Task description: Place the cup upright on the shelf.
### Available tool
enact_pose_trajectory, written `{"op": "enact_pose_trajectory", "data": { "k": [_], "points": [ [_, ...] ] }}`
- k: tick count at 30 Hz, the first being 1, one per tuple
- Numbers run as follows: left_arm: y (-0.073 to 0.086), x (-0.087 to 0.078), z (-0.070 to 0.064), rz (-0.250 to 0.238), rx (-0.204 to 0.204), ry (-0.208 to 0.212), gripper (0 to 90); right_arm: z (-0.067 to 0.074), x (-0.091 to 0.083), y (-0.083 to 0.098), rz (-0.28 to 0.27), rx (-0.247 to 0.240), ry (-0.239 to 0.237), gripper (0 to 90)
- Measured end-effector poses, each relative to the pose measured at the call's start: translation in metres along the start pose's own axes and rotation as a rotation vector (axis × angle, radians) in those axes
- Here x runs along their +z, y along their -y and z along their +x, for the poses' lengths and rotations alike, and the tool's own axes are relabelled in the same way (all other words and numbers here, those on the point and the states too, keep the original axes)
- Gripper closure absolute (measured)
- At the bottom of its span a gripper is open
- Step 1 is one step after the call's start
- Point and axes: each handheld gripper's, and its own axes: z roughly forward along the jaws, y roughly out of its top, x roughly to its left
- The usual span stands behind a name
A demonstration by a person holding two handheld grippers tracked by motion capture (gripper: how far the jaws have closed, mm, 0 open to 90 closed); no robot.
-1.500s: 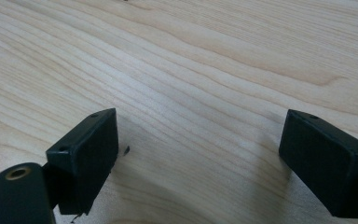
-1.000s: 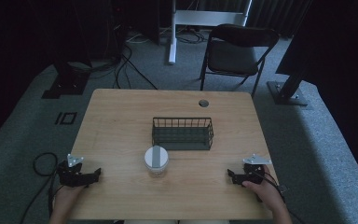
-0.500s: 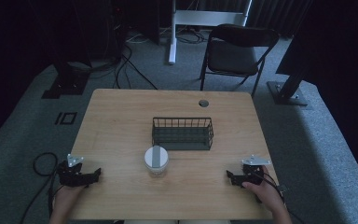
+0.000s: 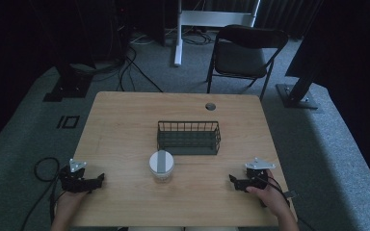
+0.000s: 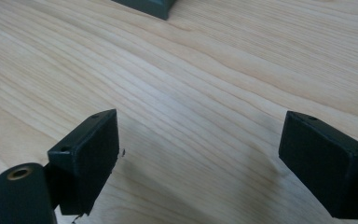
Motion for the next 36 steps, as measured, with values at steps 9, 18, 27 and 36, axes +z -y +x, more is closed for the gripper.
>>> {"op": "enact_pose_trajectory", "data": {
  "k": [9, 18, 27, 36],
  "points": [
    [0.0, 0.0, 0.0, 0.0, 0.0, 0.0, 0.1, 0.013, 0.002, -0.01, -0.017, -0.029, -0.037, 12.1],
    [0.0, 0.0, 0.0, -0.001, -0.002, 0.0, 0.1, 0.028, 0.007, -0.019, -0.029, -0.046, -0.083, 12.1],
    [0.0, 0.0, 0.0, -0.001, -0.002, 0.0, 0.1, 0.046, 0.013, -0.029, -0.045, -0.082, -0.132, 12.2],
    [0.0, 0.0, 0.0, -0.001, -0.002, 0.0, 0.1, 0.065, 0.019, -0.036, -0.054, -0.114, -0.185, 12.3]
  ]
}}
